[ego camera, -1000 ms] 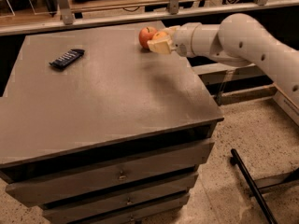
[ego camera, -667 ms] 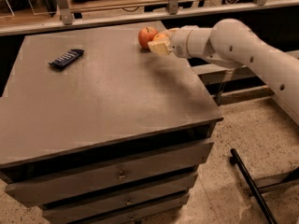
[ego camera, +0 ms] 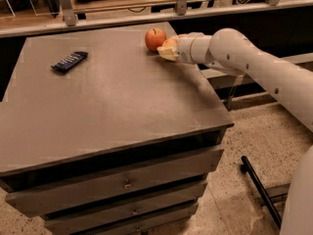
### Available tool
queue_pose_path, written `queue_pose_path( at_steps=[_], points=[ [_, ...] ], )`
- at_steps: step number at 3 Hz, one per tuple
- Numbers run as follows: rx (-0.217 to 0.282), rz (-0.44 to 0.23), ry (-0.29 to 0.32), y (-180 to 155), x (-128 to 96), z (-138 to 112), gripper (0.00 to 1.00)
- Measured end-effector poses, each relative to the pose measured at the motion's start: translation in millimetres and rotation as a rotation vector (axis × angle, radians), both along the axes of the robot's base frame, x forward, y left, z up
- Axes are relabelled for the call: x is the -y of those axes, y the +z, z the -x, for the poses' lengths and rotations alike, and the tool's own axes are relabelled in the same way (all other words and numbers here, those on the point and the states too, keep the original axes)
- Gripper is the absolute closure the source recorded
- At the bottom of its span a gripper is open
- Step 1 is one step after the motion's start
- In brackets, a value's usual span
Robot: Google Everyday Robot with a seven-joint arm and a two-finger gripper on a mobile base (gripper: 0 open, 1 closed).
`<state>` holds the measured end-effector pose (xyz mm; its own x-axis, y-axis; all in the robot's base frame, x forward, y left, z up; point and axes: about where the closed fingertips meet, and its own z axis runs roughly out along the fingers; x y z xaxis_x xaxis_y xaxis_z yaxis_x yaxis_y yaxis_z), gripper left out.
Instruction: Move orange near apple
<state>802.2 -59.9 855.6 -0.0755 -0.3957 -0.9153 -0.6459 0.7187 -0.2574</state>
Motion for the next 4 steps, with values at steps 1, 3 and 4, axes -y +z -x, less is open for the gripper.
queue_pose_path(
  at_steps=[1,3,4],
  points=[
    [0.008,0.022,-0.059,-6.0,17.9,-0.4,0.8],
    [0.006,0.021,-0.053,-8.3,12.8,-0.8,0.34],
    [0.005,0.021,-0.05,-9.2,10.4,-0.9,0.11]
  ],
)
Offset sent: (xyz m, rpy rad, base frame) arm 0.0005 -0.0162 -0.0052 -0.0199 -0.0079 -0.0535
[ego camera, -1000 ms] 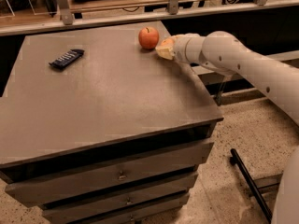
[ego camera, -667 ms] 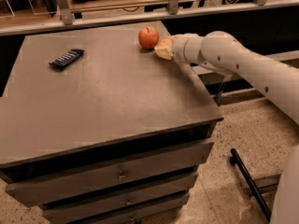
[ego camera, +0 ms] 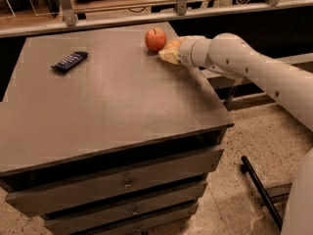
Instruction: Move orange near apple
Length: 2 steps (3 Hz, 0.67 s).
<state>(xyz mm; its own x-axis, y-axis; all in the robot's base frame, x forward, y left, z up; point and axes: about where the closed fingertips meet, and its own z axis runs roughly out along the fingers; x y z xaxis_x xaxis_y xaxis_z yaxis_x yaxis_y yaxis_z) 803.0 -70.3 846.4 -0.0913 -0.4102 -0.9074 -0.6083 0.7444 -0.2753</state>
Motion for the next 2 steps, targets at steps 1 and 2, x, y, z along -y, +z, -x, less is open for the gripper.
queue_pose_path(
  at_steps=[1,2],
  points=[
    [0.007,-0.009,0.023,1.5,2.6,7.4,0.0],
    [0.01,-0.018,0.031,2.6,9.8,14.0,0.0]
  ],
)
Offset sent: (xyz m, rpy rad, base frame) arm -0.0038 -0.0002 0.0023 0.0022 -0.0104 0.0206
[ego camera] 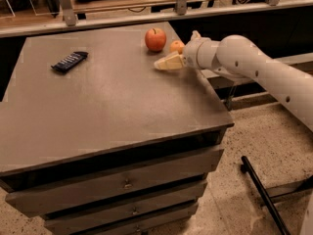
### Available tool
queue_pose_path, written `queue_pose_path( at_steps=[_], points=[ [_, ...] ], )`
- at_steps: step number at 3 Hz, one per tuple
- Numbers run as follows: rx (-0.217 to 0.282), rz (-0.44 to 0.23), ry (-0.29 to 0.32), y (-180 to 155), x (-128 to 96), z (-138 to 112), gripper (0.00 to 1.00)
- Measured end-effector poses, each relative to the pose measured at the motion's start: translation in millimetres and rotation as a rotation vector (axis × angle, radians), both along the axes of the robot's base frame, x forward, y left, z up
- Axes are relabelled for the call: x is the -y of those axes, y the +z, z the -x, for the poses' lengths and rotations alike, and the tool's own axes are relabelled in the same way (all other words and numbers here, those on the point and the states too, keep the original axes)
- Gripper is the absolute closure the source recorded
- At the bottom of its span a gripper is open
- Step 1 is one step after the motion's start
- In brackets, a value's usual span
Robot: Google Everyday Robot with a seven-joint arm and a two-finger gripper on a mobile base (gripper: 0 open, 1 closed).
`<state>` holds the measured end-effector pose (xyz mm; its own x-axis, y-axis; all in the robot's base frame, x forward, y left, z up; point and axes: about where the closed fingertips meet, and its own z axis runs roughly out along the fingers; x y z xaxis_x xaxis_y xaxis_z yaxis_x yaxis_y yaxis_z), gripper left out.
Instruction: Move orange near apple
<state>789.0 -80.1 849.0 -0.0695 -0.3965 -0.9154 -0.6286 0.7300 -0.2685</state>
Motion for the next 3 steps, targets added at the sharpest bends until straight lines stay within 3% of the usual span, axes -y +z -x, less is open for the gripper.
queue_pose_path(
  at_steps=[1,3],
  points=[
    [0.025,0.002,0.023,28.3,55.9,30.9,0.0],
    [0.004,0.004,0.054,22.1,45.4,35.1,0.0]
  ],
)
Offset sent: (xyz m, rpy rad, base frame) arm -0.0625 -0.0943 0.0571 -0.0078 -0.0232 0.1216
